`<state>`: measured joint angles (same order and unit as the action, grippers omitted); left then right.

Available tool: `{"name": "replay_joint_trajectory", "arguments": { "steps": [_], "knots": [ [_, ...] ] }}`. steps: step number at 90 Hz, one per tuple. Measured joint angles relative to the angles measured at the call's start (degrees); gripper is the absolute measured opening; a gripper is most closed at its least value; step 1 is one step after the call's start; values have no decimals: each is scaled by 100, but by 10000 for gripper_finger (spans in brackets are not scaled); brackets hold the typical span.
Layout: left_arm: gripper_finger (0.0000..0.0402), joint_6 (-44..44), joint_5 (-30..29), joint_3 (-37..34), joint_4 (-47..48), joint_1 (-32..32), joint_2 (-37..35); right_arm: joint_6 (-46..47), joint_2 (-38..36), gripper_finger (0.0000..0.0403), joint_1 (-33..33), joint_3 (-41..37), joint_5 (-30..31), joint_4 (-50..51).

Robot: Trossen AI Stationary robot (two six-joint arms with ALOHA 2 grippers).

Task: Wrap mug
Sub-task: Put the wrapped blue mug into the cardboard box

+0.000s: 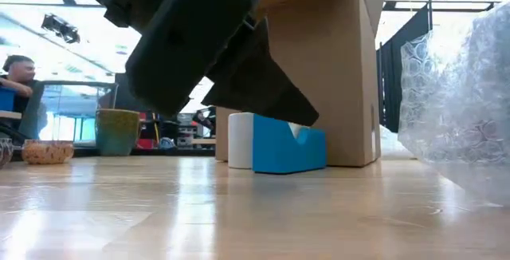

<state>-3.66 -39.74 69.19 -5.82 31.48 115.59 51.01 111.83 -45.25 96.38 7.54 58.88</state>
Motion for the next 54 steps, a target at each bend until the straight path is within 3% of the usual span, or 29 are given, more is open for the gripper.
{"name": "replay_joint_trajectory", "arguments": {
  "steps": [54],
  "knots": [
    [131,39,82,0,2,-33,-18,316,314,196,220,-970,-215,-548]
  ]
}}
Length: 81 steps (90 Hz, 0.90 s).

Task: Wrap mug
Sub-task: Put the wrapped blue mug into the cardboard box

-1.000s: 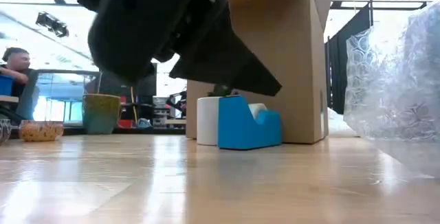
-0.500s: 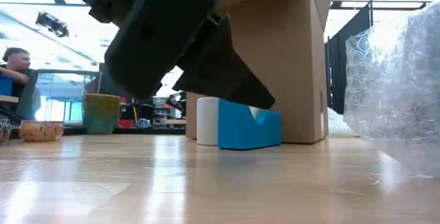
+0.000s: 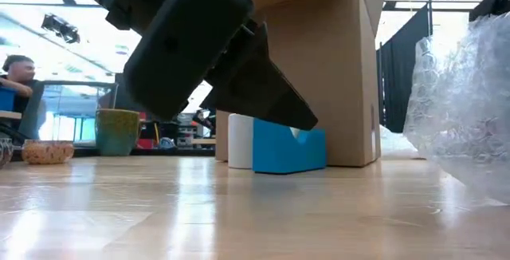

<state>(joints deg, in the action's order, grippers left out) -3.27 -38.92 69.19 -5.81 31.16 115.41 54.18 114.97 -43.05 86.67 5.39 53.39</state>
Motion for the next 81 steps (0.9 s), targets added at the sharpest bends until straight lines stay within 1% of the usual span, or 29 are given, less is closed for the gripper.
{"name": "replay_joint_trajectory", "arguments": {
  "steps": [6,12,26,29,40,53,62,69,81],
  "knots": [
    [131,5,15,0,-23,-1,-37,-77,1,175,1,-35,-16,-79],
    [131,21,22,0,-18,8,-146,-171,3,143,0,-39,-61,-133],
    [131,34,20,2,41,80,-543,-413,5,39,-4,36,-149,-94],
    [131,39,19,2,95,98,-655,-509,7,24,-4,111,-149,1],
    [131,235,-26,2,261,193,-1128,-647,84,21,11,529,-181,416],
    [131,531,-37,2,448,396,-1858,-840,51,21,-43,1377,21,935],
    [131,718,-39,2,442,611,-2327,-1116,55,21,-131,2012,416,1233],
    [131,920,-37,2,444,807,-2620,-1448,55,21,-187,2566,751,1232],
    [131,1080,-89,2,438,1091,-2873,-2309,53,21,-202,3441,1411,1226]
  ]
}}
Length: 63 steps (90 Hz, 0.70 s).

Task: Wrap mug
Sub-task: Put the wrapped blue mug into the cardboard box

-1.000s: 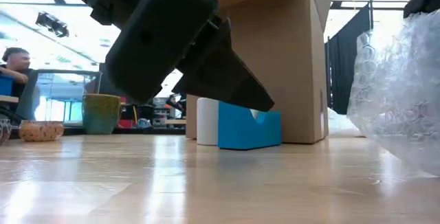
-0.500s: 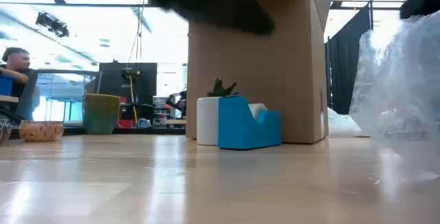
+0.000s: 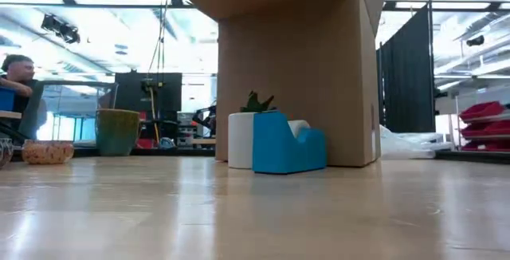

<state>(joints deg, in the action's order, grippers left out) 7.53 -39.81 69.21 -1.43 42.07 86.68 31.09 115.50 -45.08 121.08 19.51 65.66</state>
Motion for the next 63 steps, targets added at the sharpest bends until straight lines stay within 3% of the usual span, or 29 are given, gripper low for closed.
{"name": "replay_joint_trajectory", "arguments": {
  "steps": [20,38,63],
  "knots": [
    [131,-23,-389,-101,13,234,75,-1635,-7,21,284,1376,555,-492],
    [131,-453,-397,-386,-50,236,81,-3526,-639,21,759,1279,605,-1946],
    [131,-803,-411,-771,-103,230,87,-5059,-1399,21,1856,1383,801,-3331]
  ]
}}
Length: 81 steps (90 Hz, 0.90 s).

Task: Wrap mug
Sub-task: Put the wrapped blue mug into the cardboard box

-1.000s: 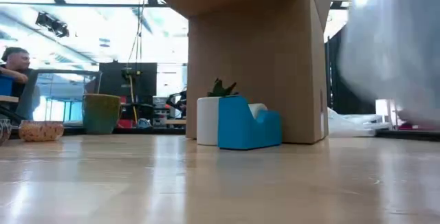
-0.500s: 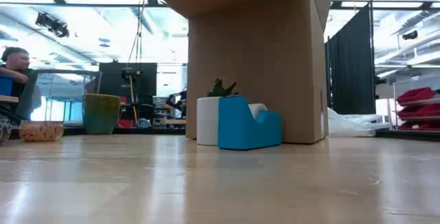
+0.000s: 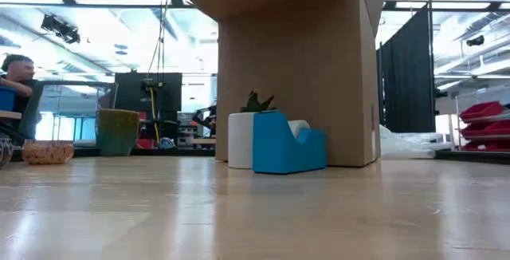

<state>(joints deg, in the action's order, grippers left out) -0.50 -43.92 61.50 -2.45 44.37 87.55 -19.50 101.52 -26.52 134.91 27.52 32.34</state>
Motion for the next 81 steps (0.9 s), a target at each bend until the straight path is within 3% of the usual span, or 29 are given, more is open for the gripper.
{"name": "replay_joint_trajectory", "arguments": {
  "steps": [17,30,52,69,81],
  "knots": [
    [131,47,0,-1,-83,-1,0,-31,-245,21,1114,2,733,336],
    [131,53,-1,-1,-86,-1,0,571,-239,21,2005,-3,702,969],
    [131,57,-3,-1,-73,-1,0,1942,-213,21,3304,-370,-174,2618],
    [131,160,-5,-1,-59,-1,0,2449,-223,21,3831,-1136,-1114,3102],
    [131,159,-4,-1,-64,-1,0,2456,-225,21,4039,-1879,-1445,3068]
  ]
}}
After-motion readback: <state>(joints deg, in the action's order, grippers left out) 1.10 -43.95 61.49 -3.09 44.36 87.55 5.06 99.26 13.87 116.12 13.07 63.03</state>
